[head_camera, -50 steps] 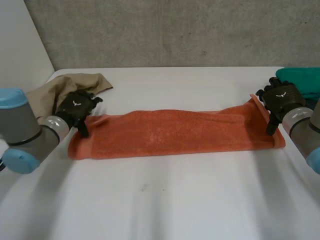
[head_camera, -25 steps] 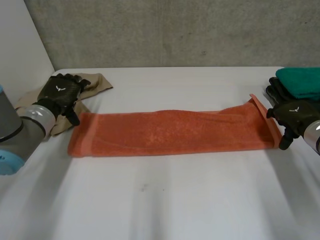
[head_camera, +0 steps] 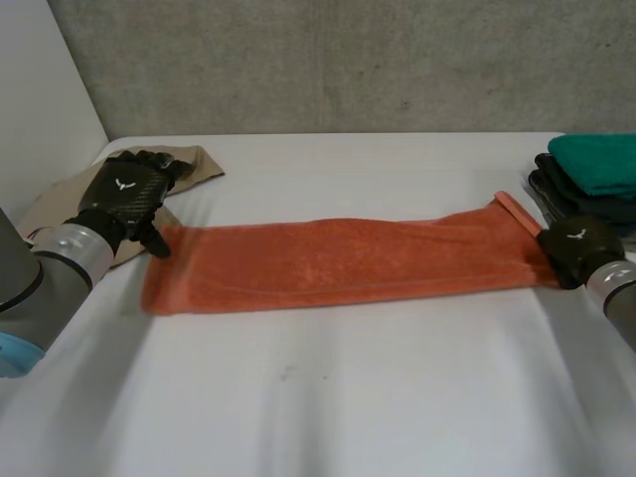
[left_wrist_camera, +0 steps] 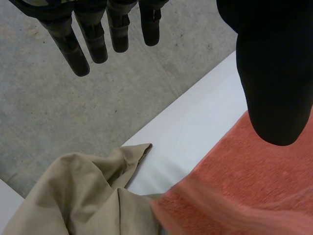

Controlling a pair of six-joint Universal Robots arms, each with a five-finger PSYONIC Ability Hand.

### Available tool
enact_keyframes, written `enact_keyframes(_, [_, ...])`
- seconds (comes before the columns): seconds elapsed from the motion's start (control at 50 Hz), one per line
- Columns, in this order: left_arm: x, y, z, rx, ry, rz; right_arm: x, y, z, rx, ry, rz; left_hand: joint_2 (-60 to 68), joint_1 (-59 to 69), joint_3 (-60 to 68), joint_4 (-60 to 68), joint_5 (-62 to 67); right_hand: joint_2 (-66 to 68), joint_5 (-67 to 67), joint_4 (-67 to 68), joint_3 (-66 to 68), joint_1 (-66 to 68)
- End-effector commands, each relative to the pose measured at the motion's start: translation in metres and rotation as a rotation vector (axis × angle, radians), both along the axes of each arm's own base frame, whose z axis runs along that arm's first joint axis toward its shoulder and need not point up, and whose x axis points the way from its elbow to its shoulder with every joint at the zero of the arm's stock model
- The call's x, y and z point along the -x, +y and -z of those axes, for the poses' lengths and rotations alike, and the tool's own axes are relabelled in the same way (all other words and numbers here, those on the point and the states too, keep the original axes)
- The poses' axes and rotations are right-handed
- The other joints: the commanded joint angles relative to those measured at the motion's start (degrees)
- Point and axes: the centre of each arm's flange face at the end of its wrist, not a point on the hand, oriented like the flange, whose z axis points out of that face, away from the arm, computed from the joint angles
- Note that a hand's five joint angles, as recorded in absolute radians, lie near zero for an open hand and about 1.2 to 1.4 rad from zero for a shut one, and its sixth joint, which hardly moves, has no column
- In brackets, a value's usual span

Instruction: Fold the laundry.

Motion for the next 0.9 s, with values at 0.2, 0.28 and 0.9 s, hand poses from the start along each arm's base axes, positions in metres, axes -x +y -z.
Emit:
enact_keyframes(0.2, [-0.015,0.01,-0.021,0.034,0.026,-0.034,0.093,-0.006,-0.038,-0.026,0.238,0.288,-1.9,-0.73,-2.05,-1.55,-2.88,13.55,14.46,11.84,12.27,16.14])
enact_keyframes(0.28, [-0.02,0.013,-0.023,0.026,0.049,-0.042,0.079,-0.01,-0.046,-0.018,0.355,0.272,-1.9,-0.73,-2.05,-1.55,-2.88,13.55,14.46,11.84,12.27,16.14])
enact_keyframes(0.9, [-0.016,0.037,-0.024,-0.036,0.154,0.007,0.012,0.027,-0.047,-0.055,-0.103,-0.043,-1.9,-0.73,-2.05,-1.55,-2.88,-32.9,-31.99,-34.61,-34.18,-30.31])
